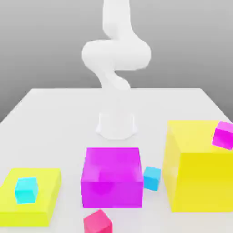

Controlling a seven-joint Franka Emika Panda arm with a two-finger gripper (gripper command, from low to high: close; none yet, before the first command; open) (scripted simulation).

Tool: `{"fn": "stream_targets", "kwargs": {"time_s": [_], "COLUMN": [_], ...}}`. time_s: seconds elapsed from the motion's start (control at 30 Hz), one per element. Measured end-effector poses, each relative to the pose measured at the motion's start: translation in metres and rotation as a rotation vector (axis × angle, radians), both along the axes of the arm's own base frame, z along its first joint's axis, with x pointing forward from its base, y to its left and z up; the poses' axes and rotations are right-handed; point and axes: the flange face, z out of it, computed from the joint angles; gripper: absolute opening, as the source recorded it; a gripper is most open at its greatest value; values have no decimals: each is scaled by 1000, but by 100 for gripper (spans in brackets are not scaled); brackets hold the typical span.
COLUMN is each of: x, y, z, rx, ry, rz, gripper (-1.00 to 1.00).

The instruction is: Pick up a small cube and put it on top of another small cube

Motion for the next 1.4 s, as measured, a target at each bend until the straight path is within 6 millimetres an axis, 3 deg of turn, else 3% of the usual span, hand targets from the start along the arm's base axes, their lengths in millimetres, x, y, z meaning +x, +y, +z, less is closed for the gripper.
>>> {"fn": "stream_targets", "kwargs": {"time_s": [0.23, 0.47, 0.7, 1.07, 1.1, 1.3, 1.4], "x": [79, 125, 136, 119, 118, 117, 118], "y": [-9, -10, -16, -38, -39, -39, -39], "z": [-112, -236, -360, -523, -537, -543, -519], "rx": [-5, -41, -119, -262, -261, -259, -262], "ry": [184, 353, 515, 691, 692, 695, 694], "rz": [168, 306, 425, 545, 545, 545, 547], "gripper": [0, 0, 0, 0, -100, -100, -100]}}
